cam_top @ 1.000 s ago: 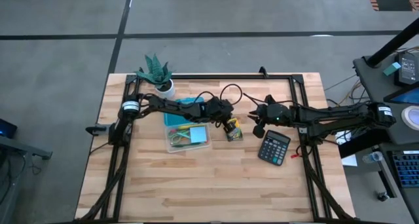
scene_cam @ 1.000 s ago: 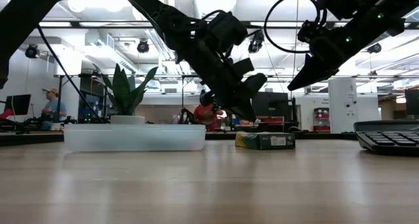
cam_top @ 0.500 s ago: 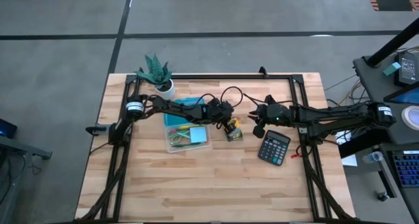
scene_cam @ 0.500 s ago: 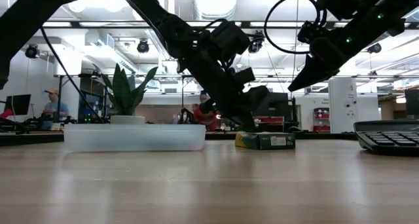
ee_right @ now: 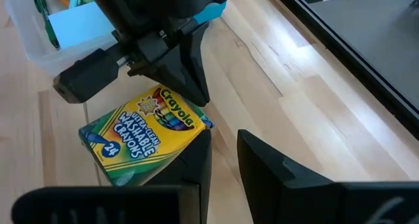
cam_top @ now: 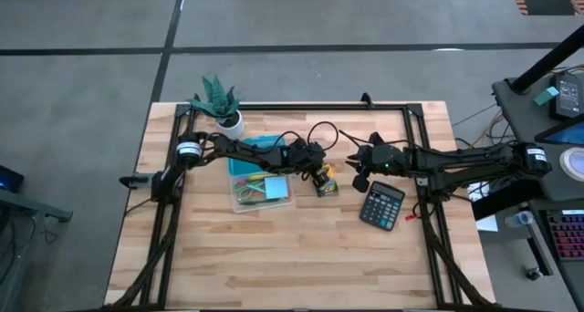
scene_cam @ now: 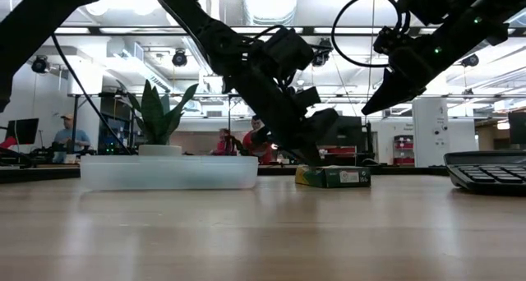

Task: Pack school essentials
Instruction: Put the yellow crayon box into the blue supply box

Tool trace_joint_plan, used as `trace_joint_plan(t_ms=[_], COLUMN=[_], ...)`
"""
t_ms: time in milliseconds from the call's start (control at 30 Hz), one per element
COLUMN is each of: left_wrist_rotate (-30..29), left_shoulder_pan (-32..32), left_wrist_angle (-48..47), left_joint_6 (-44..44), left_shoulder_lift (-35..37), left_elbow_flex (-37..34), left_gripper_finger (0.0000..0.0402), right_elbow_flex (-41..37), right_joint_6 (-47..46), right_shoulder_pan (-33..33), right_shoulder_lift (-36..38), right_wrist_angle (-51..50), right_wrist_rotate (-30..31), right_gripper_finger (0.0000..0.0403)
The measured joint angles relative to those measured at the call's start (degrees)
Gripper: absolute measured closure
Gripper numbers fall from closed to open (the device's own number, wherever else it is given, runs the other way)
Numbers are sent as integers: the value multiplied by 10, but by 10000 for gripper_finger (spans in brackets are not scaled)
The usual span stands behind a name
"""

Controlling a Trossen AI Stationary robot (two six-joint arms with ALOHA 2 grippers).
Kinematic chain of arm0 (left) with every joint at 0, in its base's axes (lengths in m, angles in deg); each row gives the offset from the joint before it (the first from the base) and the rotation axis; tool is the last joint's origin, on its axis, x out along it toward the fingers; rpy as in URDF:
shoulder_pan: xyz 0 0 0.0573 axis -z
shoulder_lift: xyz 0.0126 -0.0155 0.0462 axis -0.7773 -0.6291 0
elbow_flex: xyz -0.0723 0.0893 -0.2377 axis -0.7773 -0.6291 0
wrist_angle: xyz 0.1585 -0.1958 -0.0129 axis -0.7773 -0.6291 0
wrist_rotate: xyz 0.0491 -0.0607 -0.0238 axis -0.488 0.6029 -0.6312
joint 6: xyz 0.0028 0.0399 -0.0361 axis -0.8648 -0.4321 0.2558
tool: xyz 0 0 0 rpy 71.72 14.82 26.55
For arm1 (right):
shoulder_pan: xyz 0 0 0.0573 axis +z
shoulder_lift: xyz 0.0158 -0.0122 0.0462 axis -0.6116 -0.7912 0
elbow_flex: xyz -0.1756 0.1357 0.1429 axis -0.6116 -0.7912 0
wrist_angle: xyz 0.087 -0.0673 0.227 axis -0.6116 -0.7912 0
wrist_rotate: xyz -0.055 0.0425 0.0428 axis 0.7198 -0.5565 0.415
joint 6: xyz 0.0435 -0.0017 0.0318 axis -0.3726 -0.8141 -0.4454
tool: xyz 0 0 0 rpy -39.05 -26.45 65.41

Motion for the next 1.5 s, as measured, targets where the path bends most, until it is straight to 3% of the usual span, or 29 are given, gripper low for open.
trace_joint_plan(t_ms=[467,833,1233,1367,1500], left_wrist_rotate=[25,151,155,152,123], left_shoulder_pan=[14,45,103,129,152], left_wrist_angle=[6,8,7,5,-1], left_joint_6=[14,-65,-108,-106,-91], left_shoulder_lift=[0,0,26,27,27], left_elbow_flex=[-1,7,8,8,6], left_gripper_finger=[401,402,402,402,402], right_elbow_flex=[0,0,0,0,0], right_joint_6=[2,2,-17,-39,-45], right_shoulder_pan=[0,0,0,0,0], right_shoulder_lift=[0,0,-1,-25,-72], right_wrist_angle=[0,0,-4,9,28], right_wrist_rotate=[0,0,-7,-66,-71], right_gripper_finger=[342,342,342,350,369])
